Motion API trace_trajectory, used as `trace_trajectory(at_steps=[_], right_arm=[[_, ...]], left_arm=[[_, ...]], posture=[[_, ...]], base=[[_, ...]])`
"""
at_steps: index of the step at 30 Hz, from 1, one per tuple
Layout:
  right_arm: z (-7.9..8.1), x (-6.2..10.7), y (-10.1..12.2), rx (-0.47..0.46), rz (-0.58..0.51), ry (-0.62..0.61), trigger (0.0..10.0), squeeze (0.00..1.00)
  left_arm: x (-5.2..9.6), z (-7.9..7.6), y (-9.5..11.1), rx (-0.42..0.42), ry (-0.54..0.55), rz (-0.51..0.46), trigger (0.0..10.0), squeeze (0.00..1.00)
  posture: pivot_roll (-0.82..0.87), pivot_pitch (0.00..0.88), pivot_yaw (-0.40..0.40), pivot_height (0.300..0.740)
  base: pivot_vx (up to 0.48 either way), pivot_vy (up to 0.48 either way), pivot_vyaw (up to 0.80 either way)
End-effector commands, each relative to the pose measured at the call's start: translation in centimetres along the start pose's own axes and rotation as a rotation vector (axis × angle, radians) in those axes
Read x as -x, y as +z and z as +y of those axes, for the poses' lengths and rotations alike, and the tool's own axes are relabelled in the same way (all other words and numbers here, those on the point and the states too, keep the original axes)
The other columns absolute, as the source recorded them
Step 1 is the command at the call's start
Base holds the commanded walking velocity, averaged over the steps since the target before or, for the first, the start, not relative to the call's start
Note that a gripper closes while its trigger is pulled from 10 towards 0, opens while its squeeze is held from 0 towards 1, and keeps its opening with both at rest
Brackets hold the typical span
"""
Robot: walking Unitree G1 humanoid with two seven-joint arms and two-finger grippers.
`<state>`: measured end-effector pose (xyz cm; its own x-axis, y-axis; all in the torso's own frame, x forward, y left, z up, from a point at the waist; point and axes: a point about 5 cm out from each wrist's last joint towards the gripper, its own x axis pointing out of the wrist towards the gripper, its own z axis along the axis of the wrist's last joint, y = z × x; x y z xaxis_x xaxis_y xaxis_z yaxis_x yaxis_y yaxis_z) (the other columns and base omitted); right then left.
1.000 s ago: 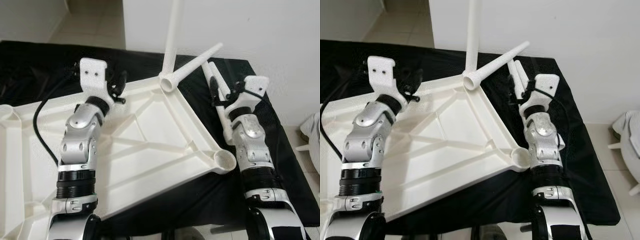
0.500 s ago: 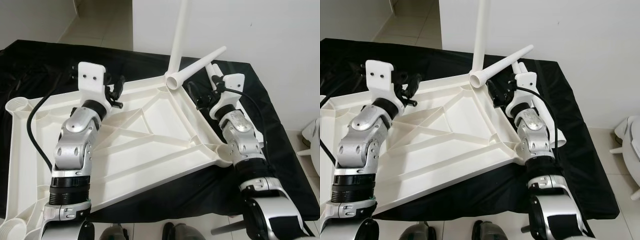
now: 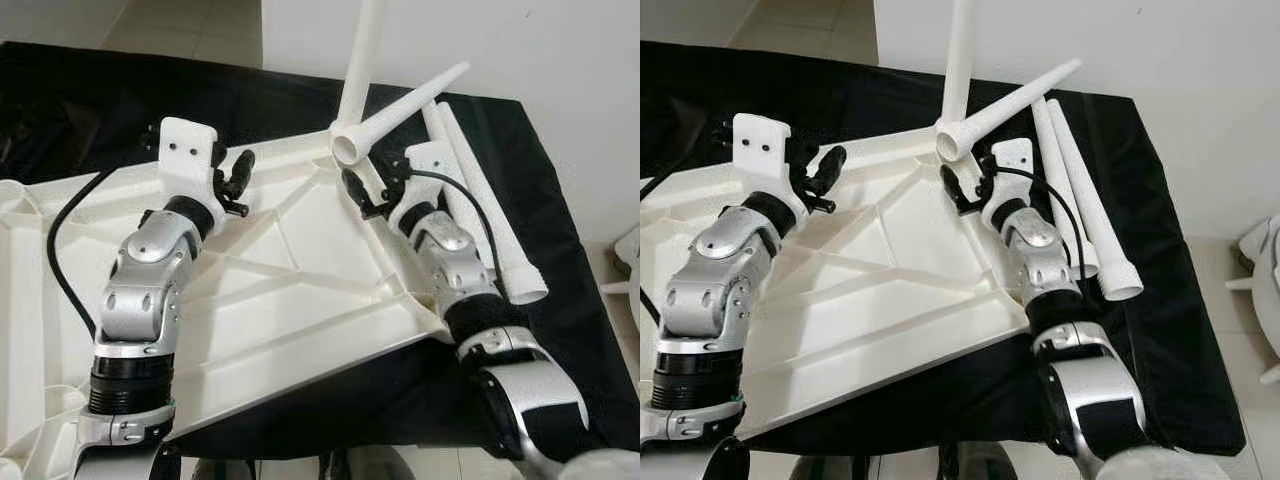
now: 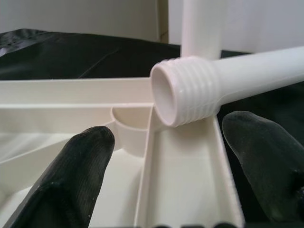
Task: Building children table
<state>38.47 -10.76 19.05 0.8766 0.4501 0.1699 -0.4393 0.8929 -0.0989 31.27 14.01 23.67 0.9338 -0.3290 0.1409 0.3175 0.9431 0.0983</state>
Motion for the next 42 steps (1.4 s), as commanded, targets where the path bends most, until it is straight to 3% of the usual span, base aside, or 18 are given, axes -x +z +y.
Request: trace_trajectory(at_steps=[1,42], right_arm=[[0.3,-0.2,-0.4,0.011,0.02,0.012,10.0,0.0],[1.3,-3.4,2.8,-0.13,-0.142,-0.273,10.0,0.0]], left_arm=[[0.3,-0.8,-0.2,0.0,-0.056,0.014,10.0,0.0],[1.2,-1.8,0.1,-0.012,-0.1,0.06,10.0,0.0]], posture=[[0.14,0.228,-0.062,0.74],[0.18,0.286,-0.046,0.74]], base=[[0.0,0.0,0.0],[0.0,0.0,0.0]])
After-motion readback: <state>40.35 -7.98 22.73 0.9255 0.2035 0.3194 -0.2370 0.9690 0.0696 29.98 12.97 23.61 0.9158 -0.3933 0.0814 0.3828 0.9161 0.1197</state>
